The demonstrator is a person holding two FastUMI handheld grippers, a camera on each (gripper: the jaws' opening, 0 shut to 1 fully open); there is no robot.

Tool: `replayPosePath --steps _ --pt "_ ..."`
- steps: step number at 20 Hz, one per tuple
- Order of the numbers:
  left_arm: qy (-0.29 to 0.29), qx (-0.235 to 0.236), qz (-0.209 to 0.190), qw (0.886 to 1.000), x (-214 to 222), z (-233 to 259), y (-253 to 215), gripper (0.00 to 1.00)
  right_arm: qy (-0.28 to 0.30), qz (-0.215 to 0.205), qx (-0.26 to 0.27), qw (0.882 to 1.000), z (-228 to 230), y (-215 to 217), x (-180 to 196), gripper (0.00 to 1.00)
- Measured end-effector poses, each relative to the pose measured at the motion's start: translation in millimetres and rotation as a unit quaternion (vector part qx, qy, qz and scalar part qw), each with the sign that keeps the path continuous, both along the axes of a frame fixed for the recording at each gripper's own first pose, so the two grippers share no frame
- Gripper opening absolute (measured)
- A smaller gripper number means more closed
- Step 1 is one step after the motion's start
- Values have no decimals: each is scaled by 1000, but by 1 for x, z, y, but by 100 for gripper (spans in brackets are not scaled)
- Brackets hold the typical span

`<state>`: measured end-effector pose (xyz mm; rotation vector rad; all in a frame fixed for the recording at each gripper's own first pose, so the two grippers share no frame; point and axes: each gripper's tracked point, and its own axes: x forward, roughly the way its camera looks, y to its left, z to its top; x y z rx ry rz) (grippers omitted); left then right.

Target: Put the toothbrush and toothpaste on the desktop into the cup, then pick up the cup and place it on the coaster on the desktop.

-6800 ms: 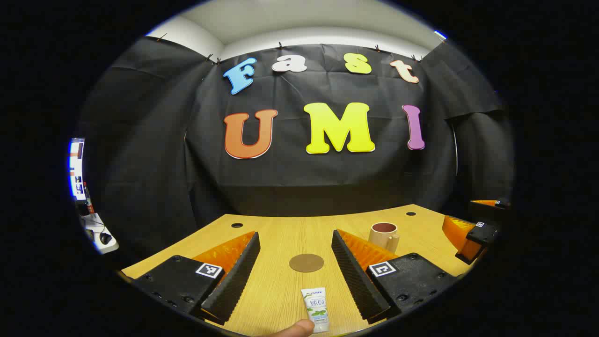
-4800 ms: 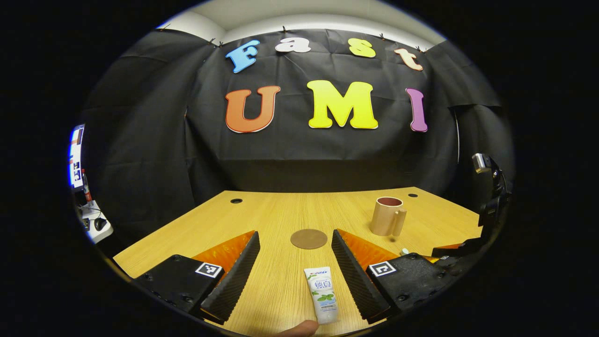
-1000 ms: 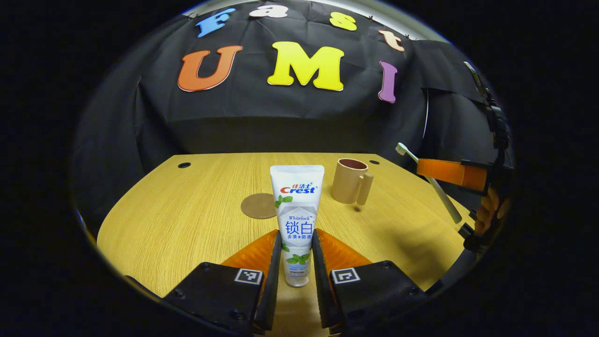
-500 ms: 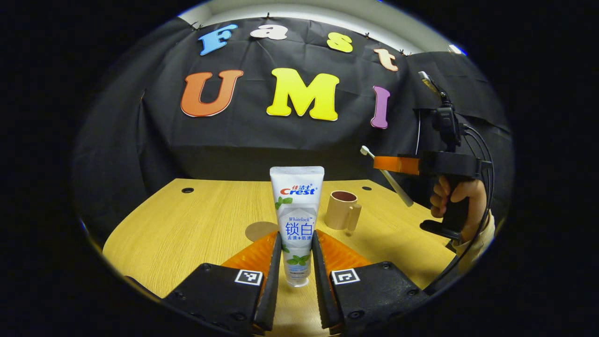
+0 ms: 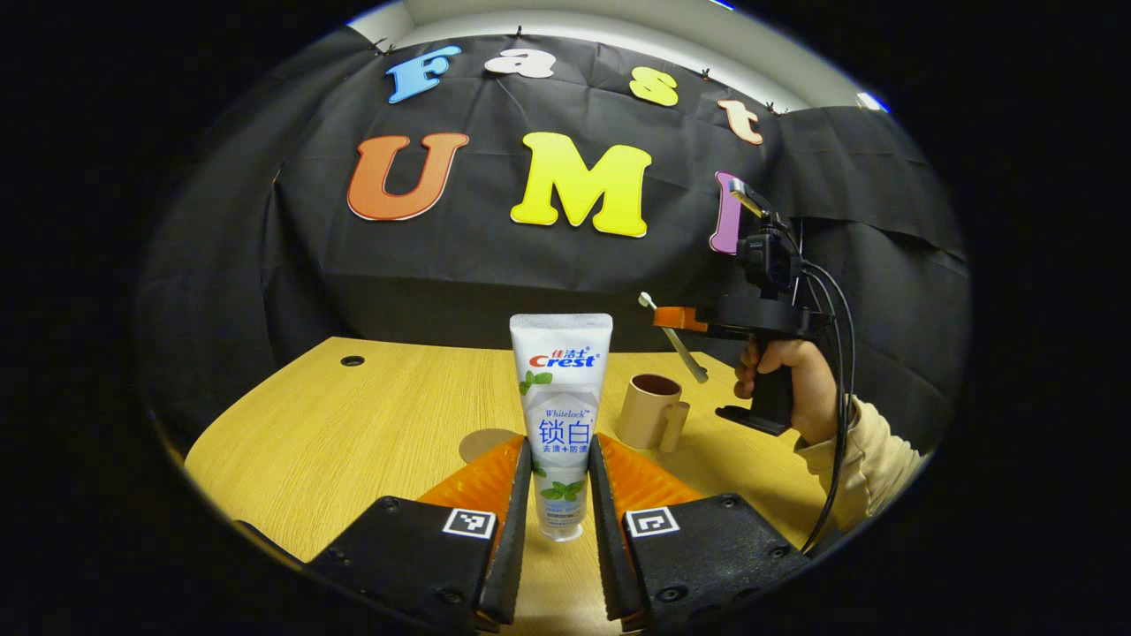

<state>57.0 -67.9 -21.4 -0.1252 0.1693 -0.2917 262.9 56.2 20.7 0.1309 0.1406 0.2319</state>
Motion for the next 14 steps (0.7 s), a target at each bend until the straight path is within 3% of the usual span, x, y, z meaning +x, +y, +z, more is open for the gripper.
replayPosePath --steps 1,2,3,5,14 --pt "2 1 -2 1000 4 -2 -3 43 -2 3 0 1000 -3 2 7 0" --pt "5 3 -3 1000 9 -5 -7 39 -1 5 -1 1000 -6 3 13 1" --pt "10 2 -4 1000 13 -8 -8 43 -6 5 -1 1000 -8 3 18 1" --pt "18 1 -9 1000 18 -12 -15 39 -13 6 -9 1000 -9 3 26 1" --pt "44 6 -13 999 25 -27 -27 39 -2 29 -1 1000 -17 4 22 5"
